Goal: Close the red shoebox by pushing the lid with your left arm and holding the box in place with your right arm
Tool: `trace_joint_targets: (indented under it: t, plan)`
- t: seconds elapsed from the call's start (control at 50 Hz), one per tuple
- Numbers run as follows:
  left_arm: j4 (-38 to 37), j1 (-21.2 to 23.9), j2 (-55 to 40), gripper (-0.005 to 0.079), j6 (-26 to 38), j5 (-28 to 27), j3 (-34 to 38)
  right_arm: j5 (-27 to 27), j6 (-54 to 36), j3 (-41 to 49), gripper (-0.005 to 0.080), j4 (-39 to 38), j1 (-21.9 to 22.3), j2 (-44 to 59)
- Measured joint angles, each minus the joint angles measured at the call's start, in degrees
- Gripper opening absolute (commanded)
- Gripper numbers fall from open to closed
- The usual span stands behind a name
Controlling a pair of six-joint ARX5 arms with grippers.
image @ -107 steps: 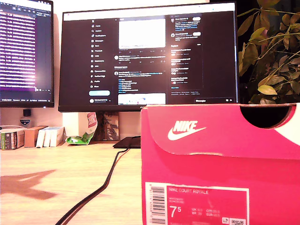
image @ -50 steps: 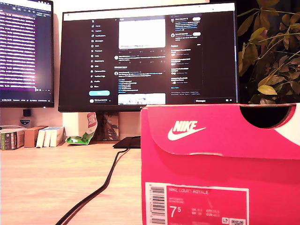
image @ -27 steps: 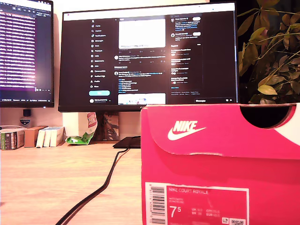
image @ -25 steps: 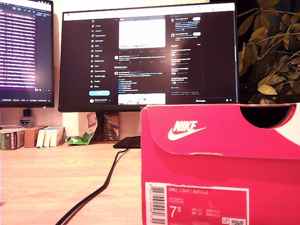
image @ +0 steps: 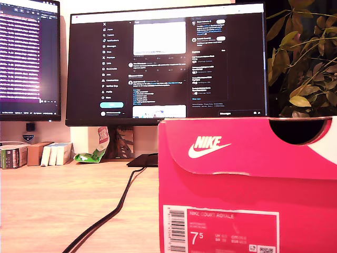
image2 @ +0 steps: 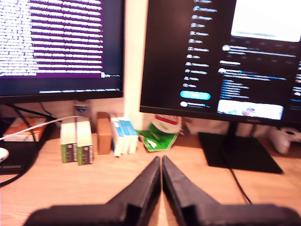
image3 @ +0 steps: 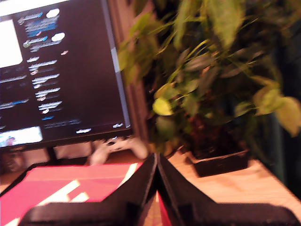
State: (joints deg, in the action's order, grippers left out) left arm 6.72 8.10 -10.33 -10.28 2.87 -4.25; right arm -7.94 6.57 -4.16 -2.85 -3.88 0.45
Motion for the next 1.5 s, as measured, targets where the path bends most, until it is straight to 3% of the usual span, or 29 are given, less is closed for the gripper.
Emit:
trace_joint_targets:
  t: [0.18, 0.36, 0.86, 0.98, 1.12, 1.3, 1.5]
  plan:
    - [0.0, 0.0, 3.3, -0.0019, 0.0, 0.1, 1.7, 0.7, -1.4, 0.2, -0.0012, -0.2, 0.0, 0.0]
    - [-6.7, 0.0, 10.8, -0.0019, 1.5, 2.1, 1.7, 1.4, -2.0, 0.2, -0.0012, -0.1, 0.0, 0.0]
    - [-11.3, -0.3, 10.5, -0.0019, 2.3, 4.9, 1.7, 1.4, -2.0, 3.2, -0.0012, 5.0, 0.0, 0.0]
    - [-14.6, -0.3, 10.5, -0.0019, 0.5, 4.9, 1.7, 1.4, -1.2, 3.3, -0.0012, 6.5, 0.0, 0.0]
    - [-17.0, -0.3, 10.5, -0.0019, -1.6, 4.9, 1.7, 1.4, 1.5, 3.3, -0.0012, 13.4, 0.0, 0.0]
    - [-24.9, -0.3, 10.5, -0.0018, -1.8, 4.9, 1.5, 1.4, 2.5, 3.3, -0.0012, 13.3, 0.0, 0.0]
    - [-25.0, -0.3, 10.5, -0.0018, -6.3, 4.8, 1.4, 1.4, 2.5, 3.3, -0.0012, 13.2, 0.0, 0.0]
